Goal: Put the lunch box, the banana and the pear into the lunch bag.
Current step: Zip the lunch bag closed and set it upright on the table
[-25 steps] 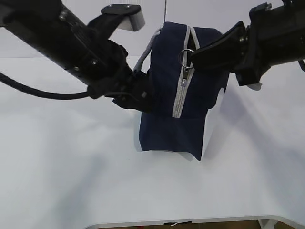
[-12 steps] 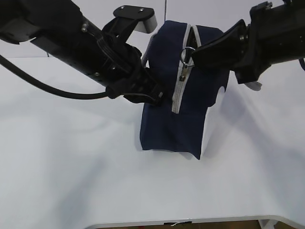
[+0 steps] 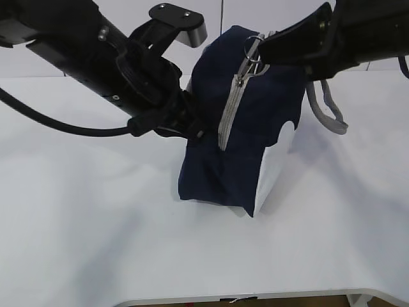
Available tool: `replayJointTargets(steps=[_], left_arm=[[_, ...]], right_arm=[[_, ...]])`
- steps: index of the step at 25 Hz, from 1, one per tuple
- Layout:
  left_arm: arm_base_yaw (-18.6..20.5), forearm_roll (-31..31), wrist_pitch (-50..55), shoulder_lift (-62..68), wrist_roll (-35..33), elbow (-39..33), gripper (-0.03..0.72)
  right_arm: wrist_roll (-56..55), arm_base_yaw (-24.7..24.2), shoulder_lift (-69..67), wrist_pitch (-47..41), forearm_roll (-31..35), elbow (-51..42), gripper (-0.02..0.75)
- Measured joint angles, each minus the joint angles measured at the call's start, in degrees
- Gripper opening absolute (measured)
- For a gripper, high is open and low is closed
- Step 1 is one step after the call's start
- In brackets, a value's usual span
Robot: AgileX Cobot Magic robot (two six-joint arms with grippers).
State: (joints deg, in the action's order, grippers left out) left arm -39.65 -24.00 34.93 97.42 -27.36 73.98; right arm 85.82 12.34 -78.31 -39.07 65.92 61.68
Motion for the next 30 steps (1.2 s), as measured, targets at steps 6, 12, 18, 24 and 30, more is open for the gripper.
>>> replayJointTargets(steps=[6,12,18,24,30], left_arm=[[-0.1,1.9,0.5,-1.5,0.0,0.0,-0.007],[-0.1,4.3,2.9,-2.5,0.0,0.0,-0.008],[-0.1,6.3,3.4,-3.1,0.0,0.0,-0.009],[-0.1,7.9,3.8,-3.1,0.0,0.0,-0.009],[-0.1,8.1,3.2,-3.1,1.3,0.0,-0.009]], right_arm=[[-0.5,0.0,-1.7,2.4,0.1,3.0,0.018],[-1.5,0.2,-4.8,5.4,0.6,3.3,0.018],[-4.3,0.4,-5.0,5.0,0.9,5.0,0.018],[-9.0,0.4,-5.0,-1.4,0.9,7.6,0.018],[-9.5,0.4,-5.0,0.3,-0.4,7.7,0.018]])
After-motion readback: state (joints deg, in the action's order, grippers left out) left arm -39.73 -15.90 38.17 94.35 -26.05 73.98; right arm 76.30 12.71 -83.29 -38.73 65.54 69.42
